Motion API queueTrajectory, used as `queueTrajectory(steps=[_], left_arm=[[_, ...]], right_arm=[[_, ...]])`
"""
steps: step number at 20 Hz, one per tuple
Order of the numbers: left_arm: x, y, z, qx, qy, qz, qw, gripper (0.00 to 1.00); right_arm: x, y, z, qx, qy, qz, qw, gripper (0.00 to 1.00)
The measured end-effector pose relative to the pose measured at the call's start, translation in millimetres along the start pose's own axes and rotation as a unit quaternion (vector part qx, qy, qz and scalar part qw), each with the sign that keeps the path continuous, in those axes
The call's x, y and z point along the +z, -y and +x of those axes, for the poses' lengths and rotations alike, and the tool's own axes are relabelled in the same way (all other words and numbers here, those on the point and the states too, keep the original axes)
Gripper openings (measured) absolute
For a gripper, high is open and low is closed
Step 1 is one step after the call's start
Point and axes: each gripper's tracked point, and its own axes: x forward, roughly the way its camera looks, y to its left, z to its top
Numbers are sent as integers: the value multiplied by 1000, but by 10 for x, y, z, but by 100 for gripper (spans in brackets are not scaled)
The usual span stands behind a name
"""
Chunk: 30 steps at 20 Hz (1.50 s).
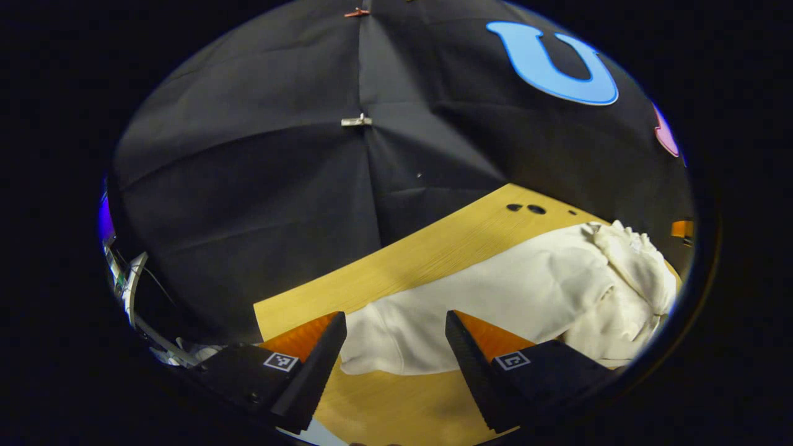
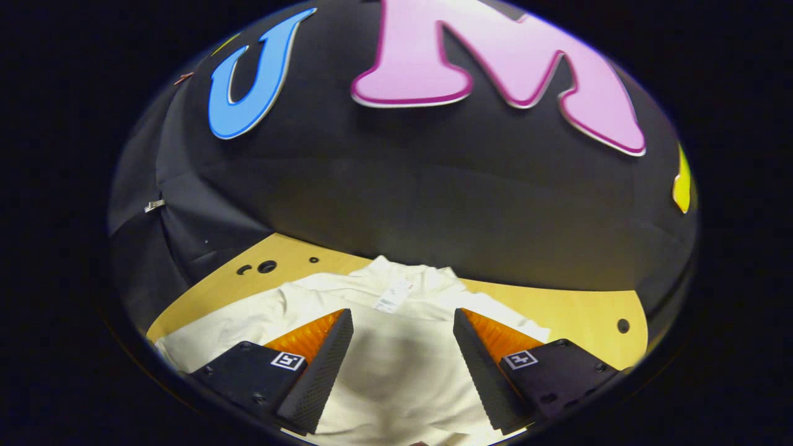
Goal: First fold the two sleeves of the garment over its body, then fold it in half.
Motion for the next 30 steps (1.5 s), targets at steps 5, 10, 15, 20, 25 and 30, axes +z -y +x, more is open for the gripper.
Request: queueTrajectory(steps=[5, 10, 15, 20, 25, 30], left_arm=[[-228, -124, 124, 51, -40, -24, 998, 99], [-477, -143, 127, 67, -67, -43, 995, 99], [-471, -16, 190, 56, -64, -24, 996, 99], [-391, 274, 296, -21, -72, 10, 997, 72], [-285, 437, 415, -47, -86, 42, 994, 21], [-219, 651, 384, -83, -89, 31, 992, 7]], right_arm=[[-103, 1018, -519, -58, 2, 21, 998, 99], [-454, 1714, -942, -74, -30, 1, 997, 99], [-660, 2300, -1379, -104, -34, 20, 994, 99], [-916, 2564, -1639, -129, -47, 38, 990, 99], [-1039, 2491, -1753, -127, -51, 42, 990, 99], [-1136, 2398, -1763, -123, -59, 45, 990, 99]])
